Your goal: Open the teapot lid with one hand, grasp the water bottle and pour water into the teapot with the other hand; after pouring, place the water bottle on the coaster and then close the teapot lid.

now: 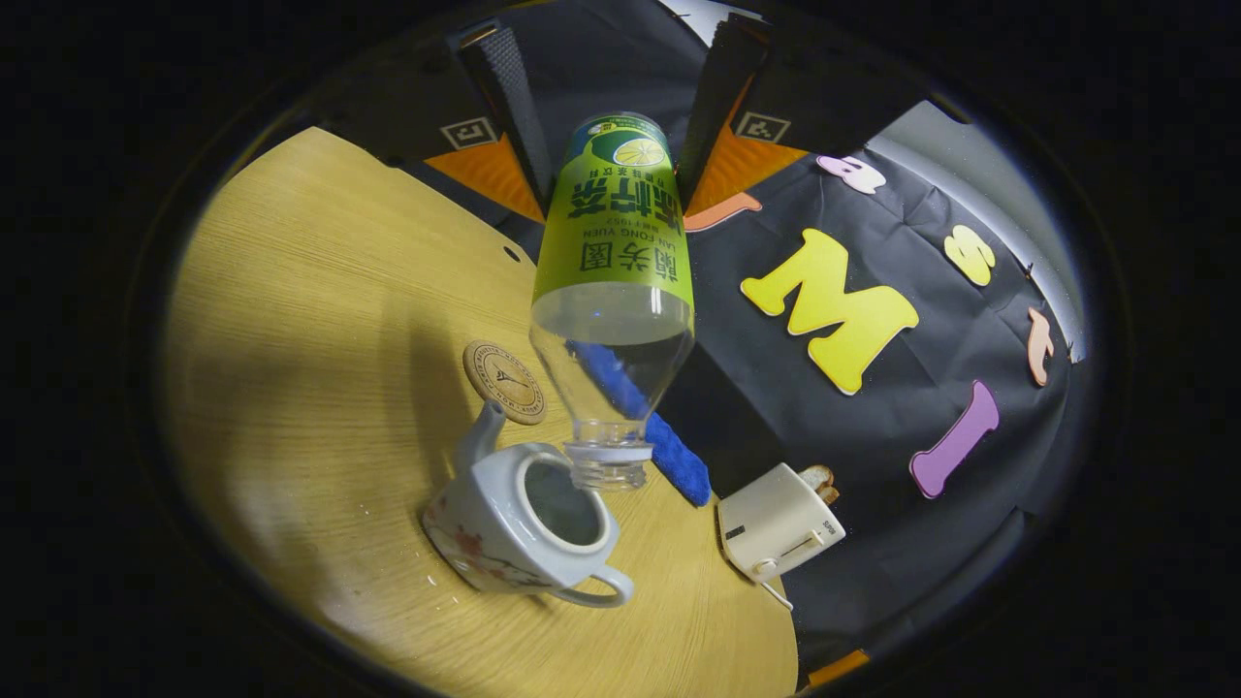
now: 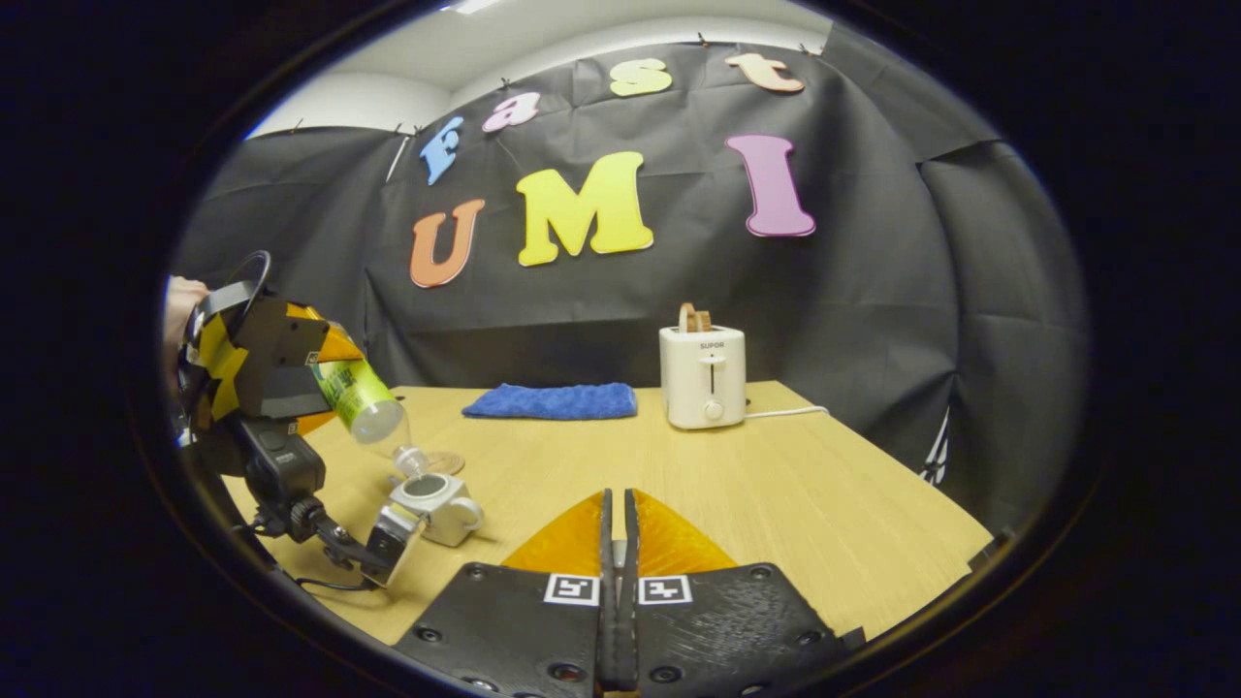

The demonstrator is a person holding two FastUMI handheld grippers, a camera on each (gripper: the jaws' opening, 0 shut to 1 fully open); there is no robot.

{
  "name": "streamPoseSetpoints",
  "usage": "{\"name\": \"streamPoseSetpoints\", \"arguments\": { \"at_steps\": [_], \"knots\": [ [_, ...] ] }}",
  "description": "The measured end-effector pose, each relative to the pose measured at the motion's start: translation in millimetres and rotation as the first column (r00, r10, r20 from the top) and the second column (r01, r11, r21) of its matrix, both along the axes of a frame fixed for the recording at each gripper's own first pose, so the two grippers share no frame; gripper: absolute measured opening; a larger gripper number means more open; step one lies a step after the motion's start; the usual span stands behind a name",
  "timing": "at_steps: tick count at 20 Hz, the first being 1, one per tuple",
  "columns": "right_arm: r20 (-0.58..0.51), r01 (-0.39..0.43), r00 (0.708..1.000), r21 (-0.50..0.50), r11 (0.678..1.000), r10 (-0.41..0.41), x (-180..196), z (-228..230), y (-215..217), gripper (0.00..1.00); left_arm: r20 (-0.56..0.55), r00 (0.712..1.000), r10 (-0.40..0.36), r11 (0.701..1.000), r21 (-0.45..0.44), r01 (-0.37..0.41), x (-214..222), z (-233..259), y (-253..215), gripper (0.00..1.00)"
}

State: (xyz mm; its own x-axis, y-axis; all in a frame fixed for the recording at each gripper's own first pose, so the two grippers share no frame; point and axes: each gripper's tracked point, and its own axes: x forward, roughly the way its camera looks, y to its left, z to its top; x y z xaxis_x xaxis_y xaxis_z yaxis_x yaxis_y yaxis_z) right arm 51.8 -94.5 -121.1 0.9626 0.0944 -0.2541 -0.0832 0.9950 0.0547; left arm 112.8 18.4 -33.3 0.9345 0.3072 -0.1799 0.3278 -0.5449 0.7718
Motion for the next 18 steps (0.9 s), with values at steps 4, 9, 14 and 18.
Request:
{"name": "streamPoseSetpoints", "arguments": {
  "at_steps": [4, 9, 14, 18],
  "knots": [
    [0.003, 0.002, 1.000, -0.002, 1.000, -0.002, -1, 2, 0, 0.00, 0.015, 1.000, -0.026, 0.999, -0.020, 0.027, 0, 0, -1, 0.71],
    [0.015, 0.009, 1.000, -0.012, 1.000, -0.009, -6, 10, 2, 0.00, 0.046, 0.997, -0.055, 0.992, -0.115, 0.060, 0, -3, 3, 0.74],
    [0.035, 0.004, 0.999, -0.026, 1.000, -0.003, -11, 26, 13, 0.00, 0.064, 0.998, -0.010, 0.911, -0.410, 0.035, -17, -32, 24, 0.73],
    [0.054, -0.007, 0.999, -0.027, 1.000, 0.009, -12, 42, 24, 0.00, -0.027, 0.995, 0.092, 0.679, -0.730, -0.083, -35, -62, 36, 0.74]
  ]
}}
